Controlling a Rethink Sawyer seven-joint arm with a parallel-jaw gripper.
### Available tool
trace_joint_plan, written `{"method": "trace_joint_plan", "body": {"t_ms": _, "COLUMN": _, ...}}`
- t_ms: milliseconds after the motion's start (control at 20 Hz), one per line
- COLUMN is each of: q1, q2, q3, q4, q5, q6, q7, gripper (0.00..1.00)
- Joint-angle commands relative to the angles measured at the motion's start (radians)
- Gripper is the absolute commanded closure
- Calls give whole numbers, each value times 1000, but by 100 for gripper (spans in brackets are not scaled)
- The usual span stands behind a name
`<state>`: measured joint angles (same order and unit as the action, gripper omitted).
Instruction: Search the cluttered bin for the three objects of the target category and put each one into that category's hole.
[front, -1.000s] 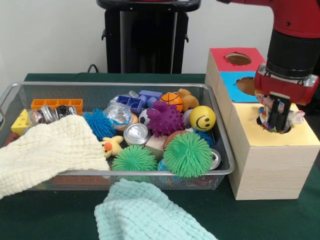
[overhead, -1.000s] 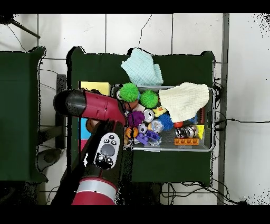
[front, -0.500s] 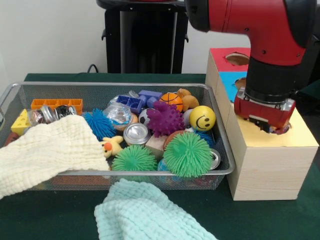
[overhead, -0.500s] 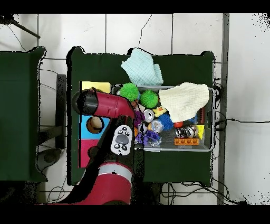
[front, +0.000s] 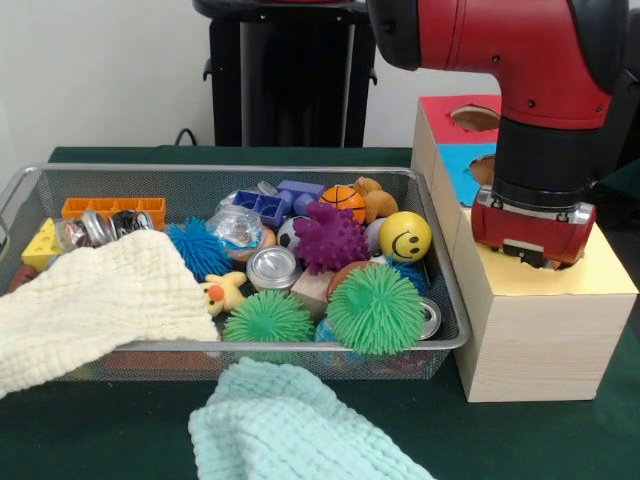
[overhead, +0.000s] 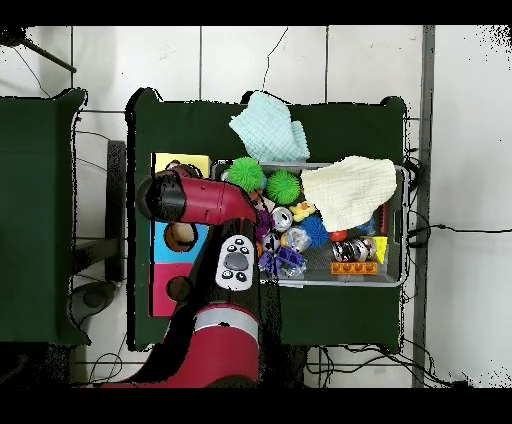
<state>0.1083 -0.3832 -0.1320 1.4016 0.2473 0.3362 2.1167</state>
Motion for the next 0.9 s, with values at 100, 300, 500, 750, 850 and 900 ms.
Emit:
{"method": "trace_joint_plan", "body": {"t_ms": 100, "q1": -34, "q2": 210, "q3": 160, "q4": 96, "q5": -55, "q6": -234, "q7": 139, "gripper": 100}}
{"method": "trace_joint_plan", "body": {"t_ms": 300, "q1": 31, "q2": 158, "q3": 78, "q4": 86, "q5": -29, "q6": -110, "q7": 170, "gripper": 100}}
{"method": "trace_joint_plan", "body": {"t_ms": 500, "q1": 61, "q2": 69, "q3": 22, "q4": 85, "q5": -8, "q6": 37, "q7": 180, "gripper": 100}}
{"method": "trace_joint_plan", "body": {"t_ms": 750, "q1": 89, "q2": -33, "q3": -48, "q4": 36, "q5": 1, "q6": 211, "q7": 182, "gripper": 100}}
{"method": "trace_joint_plan", "body": {"t_ms": 850, "q1": 95, "q2": -46, "q3": -70, "q4": 5, "q5": 7, "q6": 267, "q7": 191, "gripper": 100}}
{"method": "trace_joint_plan", "body": {"t_ms": 900, "q1": 104, "q2": -53, "q3": -85, "q4": -9, "q5": 9, "q6": 286, "q7": 201, "gripper": 100}}
